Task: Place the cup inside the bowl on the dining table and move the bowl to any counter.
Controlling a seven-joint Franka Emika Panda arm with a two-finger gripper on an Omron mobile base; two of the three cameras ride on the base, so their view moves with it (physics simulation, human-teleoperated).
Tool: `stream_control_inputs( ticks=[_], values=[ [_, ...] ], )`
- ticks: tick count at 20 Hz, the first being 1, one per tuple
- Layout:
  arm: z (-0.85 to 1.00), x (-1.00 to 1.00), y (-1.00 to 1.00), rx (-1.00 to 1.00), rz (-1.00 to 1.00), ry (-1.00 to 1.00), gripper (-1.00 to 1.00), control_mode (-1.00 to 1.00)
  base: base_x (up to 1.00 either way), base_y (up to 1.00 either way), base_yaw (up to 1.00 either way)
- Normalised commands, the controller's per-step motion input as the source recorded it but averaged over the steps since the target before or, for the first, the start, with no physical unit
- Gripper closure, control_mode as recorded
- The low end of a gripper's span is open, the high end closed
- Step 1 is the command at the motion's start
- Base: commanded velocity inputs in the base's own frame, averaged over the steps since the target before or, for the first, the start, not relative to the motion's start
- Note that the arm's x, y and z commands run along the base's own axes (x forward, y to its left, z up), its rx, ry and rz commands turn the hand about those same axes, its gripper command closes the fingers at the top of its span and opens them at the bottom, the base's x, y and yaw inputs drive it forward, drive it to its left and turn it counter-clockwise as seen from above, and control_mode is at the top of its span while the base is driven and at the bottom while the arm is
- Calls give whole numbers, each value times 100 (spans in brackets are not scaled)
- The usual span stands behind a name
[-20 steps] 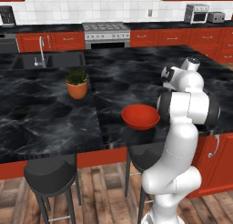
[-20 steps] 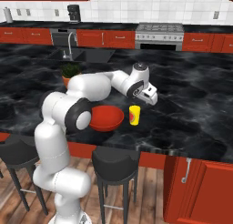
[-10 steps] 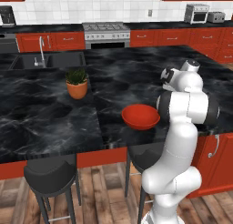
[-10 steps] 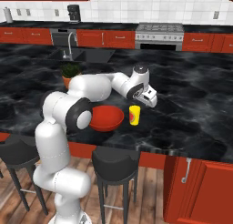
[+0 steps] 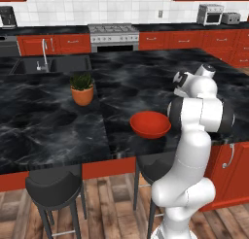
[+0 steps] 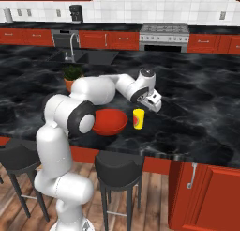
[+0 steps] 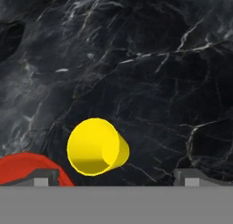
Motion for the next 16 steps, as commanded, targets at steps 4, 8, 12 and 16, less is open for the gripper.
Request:
stream_control_inputs(
  ticks=[4, 8, 12, 16],
  values=[
    [0, 0, 1, 5, 0, 0, -100, -100, 0, 0, 0],
    [-3, 0, 0, 3, 0, 0, -100, -100, 0, 0, 0],
    [-23, 0, 0, 0, 0, 0, -100, -100, 0, 0, 0],
    [-28, 0, 7, 0, 0, 0, -100, -100, 0, 0, 0]
  ],
)
